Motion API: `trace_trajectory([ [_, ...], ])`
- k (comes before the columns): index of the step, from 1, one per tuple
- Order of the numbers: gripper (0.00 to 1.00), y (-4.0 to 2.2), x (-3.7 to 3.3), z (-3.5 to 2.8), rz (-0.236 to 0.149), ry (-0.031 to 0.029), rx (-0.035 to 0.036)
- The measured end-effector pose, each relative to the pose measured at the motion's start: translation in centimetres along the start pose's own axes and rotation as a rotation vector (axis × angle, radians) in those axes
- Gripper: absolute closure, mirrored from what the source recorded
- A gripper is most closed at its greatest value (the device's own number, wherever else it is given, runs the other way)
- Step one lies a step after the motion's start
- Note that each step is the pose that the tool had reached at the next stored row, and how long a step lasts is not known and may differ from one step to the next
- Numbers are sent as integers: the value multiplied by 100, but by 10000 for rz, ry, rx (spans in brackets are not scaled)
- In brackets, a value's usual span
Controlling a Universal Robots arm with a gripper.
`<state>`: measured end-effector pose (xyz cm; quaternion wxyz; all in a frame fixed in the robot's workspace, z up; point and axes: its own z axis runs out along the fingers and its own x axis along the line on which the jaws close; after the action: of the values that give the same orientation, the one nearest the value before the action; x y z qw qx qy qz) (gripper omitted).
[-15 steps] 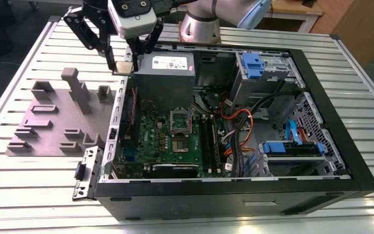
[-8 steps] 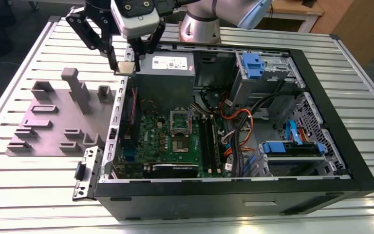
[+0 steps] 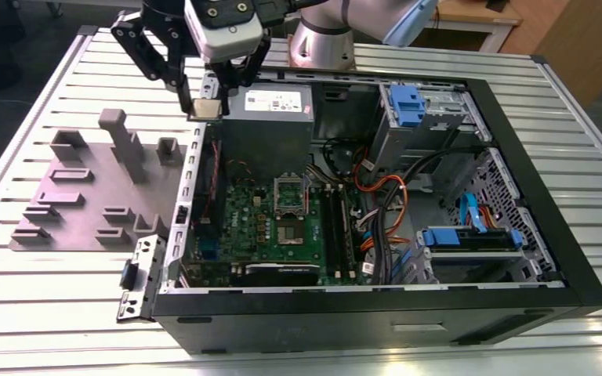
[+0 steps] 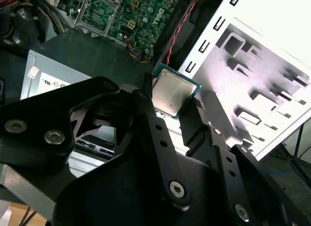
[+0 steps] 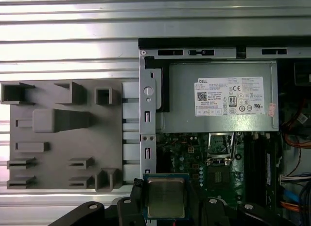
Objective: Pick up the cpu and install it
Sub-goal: 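Pick up the cpu and move it towards the insertion slot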
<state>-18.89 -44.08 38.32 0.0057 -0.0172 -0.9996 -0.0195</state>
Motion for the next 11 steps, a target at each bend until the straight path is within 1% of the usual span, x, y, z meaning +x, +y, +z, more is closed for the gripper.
trace_trajectory([
  [1,53,-9,-1,0,-1,0,0],
  [4,53,-80,-8,-1,2,0,1],
  [5,53,-92,-13,-1,3,1,1],
  [11,53,-97,-50,5,4,0,3],
])
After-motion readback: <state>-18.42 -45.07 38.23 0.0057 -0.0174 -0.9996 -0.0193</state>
